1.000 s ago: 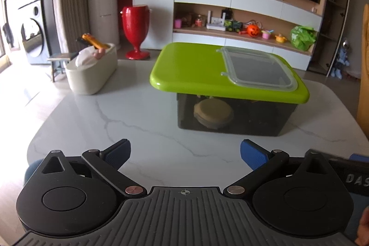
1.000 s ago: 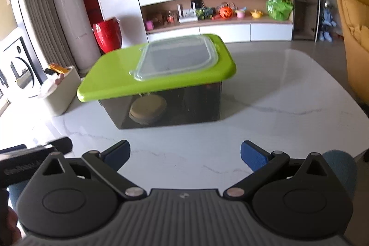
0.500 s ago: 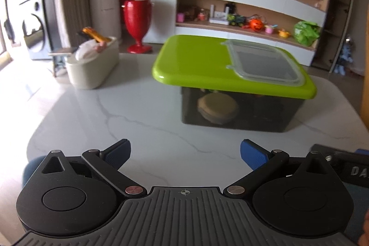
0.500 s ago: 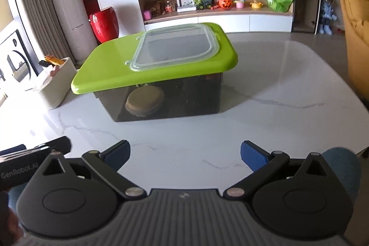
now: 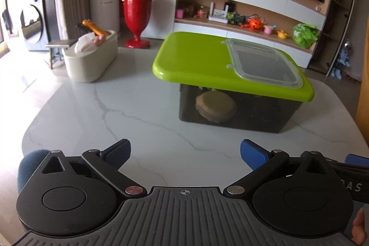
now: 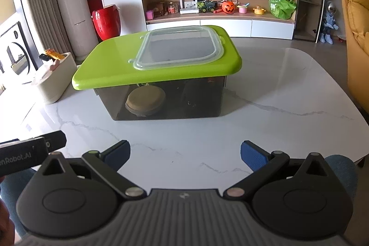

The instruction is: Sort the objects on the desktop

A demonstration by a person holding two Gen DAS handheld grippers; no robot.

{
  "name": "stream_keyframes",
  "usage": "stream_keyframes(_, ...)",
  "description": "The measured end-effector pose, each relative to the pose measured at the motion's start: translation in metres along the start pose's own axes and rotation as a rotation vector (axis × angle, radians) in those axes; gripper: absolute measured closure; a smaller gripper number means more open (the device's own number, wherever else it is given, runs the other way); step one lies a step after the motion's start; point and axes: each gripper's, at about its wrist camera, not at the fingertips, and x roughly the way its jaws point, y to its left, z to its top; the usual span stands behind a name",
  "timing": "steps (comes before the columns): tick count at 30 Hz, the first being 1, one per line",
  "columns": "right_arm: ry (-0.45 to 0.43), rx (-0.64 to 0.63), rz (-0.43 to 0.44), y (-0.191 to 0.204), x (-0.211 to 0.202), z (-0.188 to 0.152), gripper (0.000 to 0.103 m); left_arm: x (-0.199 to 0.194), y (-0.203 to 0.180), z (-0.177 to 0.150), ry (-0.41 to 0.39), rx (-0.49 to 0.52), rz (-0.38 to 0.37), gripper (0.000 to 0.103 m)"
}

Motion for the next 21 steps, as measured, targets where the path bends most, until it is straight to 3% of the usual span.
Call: stream_keyframes(21,0.026,0.01,0.013,-0.009,0.0054,-0.0019,0.0,0.0073,-0.0026,-0.0028,0.019,0.025,0.005,0.0)
